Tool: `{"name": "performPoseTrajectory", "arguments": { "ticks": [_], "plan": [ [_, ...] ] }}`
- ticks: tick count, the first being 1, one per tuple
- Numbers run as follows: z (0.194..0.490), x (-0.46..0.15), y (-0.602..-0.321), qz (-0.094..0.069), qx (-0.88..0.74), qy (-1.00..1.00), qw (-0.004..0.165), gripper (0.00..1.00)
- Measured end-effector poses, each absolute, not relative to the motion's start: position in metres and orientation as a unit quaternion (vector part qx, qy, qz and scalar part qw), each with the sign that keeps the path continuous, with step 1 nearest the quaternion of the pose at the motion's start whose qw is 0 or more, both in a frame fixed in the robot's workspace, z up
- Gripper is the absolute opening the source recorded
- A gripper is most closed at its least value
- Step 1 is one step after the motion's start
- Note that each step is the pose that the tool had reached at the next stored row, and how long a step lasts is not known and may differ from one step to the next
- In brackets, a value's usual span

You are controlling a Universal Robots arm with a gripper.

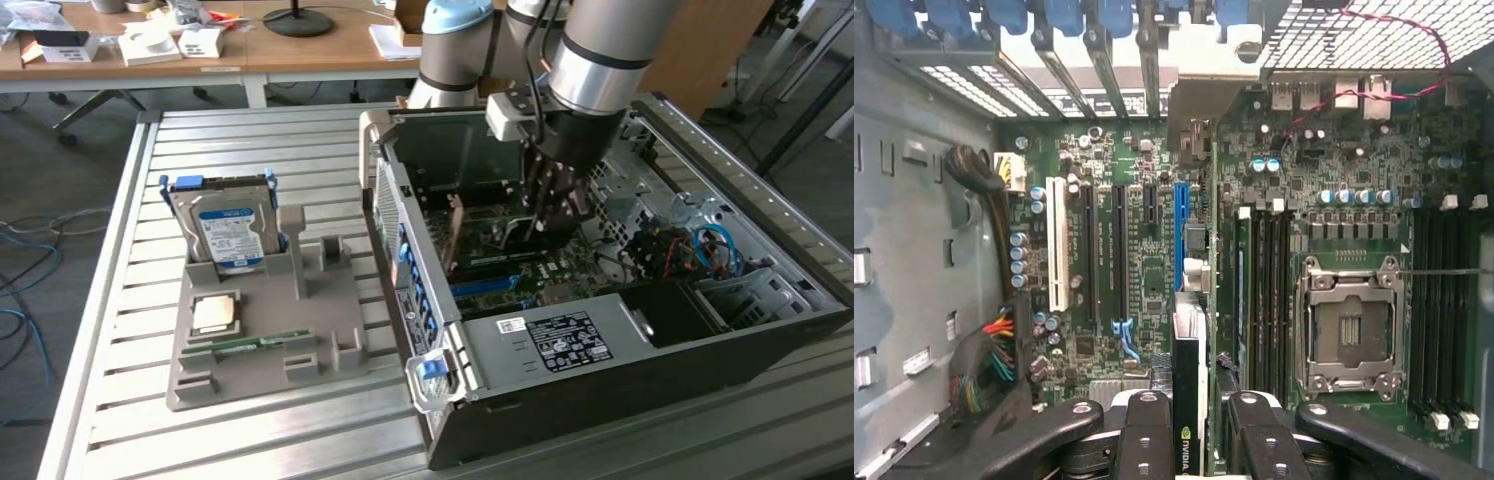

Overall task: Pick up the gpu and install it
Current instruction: 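Insert the gpu into the slot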

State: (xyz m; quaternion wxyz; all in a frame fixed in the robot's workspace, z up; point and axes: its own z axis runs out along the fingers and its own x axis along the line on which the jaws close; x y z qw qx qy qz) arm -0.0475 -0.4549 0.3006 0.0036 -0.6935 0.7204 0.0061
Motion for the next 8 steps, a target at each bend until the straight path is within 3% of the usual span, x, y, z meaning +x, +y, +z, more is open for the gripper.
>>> {"name": "performPoseTrajectory", "arguments": {
  "ticks": [8],
  "plan": [
    [0.2965, -0.0504, -0.4549, 0.006, -0.694, 0.72, 0.004, 0.26]
  ]
}}
